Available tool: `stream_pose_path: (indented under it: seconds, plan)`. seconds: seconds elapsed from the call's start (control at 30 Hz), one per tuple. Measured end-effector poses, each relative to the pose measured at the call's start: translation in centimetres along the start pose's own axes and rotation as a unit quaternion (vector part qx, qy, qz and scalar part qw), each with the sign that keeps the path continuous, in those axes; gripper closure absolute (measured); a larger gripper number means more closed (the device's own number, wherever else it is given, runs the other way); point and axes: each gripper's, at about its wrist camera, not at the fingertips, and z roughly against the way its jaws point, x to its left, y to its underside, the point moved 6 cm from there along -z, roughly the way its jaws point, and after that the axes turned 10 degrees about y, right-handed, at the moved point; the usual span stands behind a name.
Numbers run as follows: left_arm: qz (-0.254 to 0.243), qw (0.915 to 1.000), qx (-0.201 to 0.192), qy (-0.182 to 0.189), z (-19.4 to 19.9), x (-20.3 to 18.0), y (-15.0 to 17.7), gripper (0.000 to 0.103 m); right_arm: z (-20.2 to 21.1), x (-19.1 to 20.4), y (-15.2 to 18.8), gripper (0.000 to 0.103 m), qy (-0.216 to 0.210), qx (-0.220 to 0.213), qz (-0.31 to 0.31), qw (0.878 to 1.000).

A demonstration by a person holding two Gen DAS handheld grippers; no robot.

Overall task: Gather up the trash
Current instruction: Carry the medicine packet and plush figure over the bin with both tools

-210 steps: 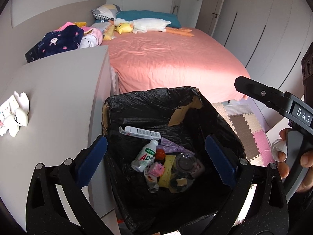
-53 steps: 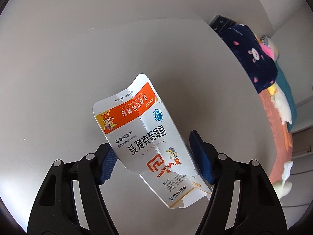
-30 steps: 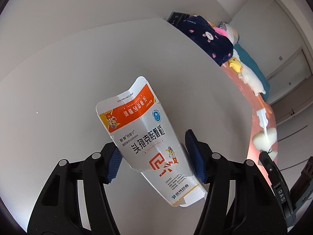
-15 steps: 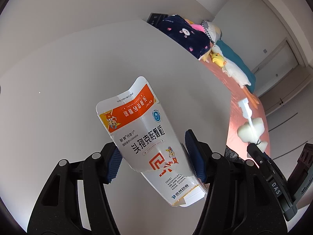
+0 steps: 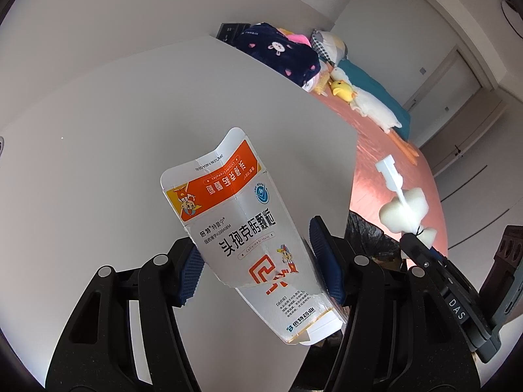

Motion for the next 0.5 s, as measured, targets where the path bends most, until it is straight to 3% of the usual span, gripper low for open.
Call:
stream_pose_path:
  seconds: [0.5]
  plan:
    - [-0.039, 0.9988, 0.019, 0.024, -1.4, -4.5, 2.4, 0.043, 3.0, -2.9, 1.8, 0.077, 0.019, -0.01, -0.02, 1.0]
